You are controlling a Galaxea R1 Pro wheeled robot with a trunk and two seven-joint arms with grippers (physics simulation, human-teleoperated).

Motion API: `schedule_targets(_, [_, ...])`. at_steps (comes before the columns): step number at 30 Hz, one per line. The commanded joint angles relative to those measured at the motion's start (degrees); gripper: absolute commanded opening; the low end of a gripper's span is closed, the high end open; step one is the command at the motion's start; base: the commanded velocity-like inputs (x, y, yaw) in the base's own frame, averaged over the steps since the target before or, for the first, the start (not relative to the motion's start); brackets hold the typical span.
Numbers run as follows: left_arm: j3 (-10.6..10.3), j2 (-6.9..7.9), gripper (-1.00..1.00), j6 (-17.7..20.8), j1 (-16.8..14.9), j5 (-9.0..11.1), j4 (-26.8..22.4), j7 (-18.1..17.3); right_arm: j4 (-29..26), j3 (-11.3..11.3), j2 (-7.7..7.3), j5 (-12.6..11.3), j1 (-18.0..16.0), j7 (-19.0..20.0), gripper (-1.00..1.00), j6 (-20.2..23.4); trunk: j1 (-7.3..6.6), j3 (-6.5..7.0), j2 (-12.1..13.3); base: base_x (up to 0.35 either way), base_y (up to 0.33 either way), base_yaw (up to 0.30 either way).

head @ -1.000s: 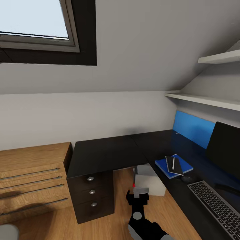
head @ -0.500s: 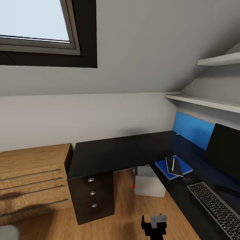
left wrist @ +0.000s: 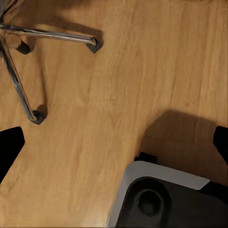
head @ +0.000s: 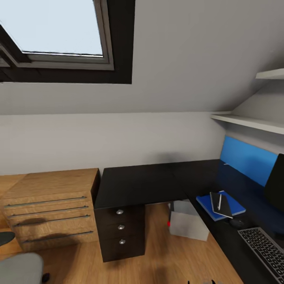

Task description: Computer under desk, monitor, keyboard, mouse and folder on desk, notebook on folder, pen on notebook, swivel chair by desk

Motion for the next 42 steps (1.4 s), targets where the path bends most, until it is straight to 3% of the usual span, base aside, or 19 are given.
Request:
schedule_targets(1, [-0.7,0.00,1.00,-4.8,0.0,0.4,1.5,0.2,0.1,0.4,0.20,-0.3,0.5,-0.3,1.00,-1.5,-0.21,0.13,0.4,0.000,0.000,0.279])
schedule_targets(3, [-0.9,-0.62,1.00,-10.4,0.0,0.4,3.3,0.2,0.1,0.4,0.73,-0.3,0.7,-0.4,1.00,-2.4,-0.64,0.48,1.2,0.000,0.000,0.279])
schedule_targets(4, [-1.1,-1.52,1.00,-15.7,0.0,0.3,5.2,0.2,0.1,0.4,1.17,-0.3,0.9,-0.4,1.00,-2.8,-0.86,0.66,1.6,0.000,0.000,0.279])
schedule_targets(5, [-1.4,-2.31,1.00,-23.2,0.1,-1.5,8.2,0.2,0.1,0.2,1.37,-0.4,1.0,-0.5,1.00,-3.2,-0.86,0.66,1.6,0.000,0.000,0.279])
schedule_targets(9, [-1.6,-2.65,1.00,-28.0,0.1,-4.2,10.3,0.4,0.0,0.2,1.52,-0.6,1.0,-0.8,1.00,-3.4,-0.86,0.66,1.6,0.000,0.000,0.279])
schedule_targets(25, [-1.7,-2.66,1.00,-28.2,0.1,-4.3,10.5,0.6,0.0,0.2,1.71,-0.7,1.0,-3.1,1.00,-3.4,-0.86,0.45,1.6,-0.217,-0.134,0.279])
schedule_targets(42, [-1.7,-2.57,1.00,-28.1,0.1,-4.3,10.5,0.6,-0.2,0.1,1.66,-0.7,1.0,-3.7,1.00,-3.4,-0.86,0.00,1.6,-0.012,-0.011,0.279])
